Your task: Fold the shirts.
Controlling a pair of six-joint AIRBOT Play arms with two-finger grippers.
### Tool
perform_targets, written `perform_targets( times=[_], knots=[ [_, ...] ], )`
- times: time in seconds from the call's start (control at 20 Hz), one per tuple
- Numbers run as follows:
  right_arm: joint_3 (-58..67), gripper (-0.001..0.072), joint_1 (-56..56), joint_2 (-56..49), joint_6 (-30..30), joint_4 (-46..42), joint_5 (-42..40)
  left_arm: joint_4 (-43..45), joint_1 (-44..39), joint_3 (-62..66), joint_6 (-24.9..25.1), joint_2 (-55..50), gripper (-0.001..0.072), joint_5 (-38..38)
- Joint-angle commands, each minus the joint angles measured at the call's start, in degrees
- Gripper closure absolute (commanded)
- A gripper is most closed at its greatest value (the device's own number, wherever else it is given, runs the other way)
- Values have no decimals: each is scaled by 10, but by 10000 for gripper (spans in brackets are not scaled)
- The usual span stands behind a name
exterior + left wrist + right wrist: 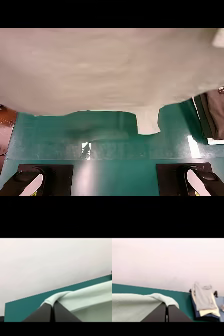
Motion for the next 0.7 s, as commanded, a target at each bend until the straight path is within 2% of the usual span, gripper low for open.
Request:
perform_targets(
  times=[0.0, 0.2, 0.3, 0.45, 0.55, 0.65],
  knots=[
    [-41, 703, 0, 22, 7, -37, 29, -5, 0, -31, -14, -3, 683, -21],
    [-54, 703, 2, -96, 8, -31, 175, 15, 0, -169, -22, -67, 683, -59],
    [-54, 703, 20, -183, 13, -33, 216, 15, 0, -219, -22, -133, 682, -64],
    [-54, 703, 53, -315, 31, -34, 217, 16, 0, -241, -21, -244, 682, -27],
    [-54, 703, 69, -390, 38, -37, 212, 17, 0, -241, -20, -309, 682, 28],
    [-54, 703, 79, -454, 39, -38, 172, 17, 0, -241, -20, -356, 682, 80]
  ],
)
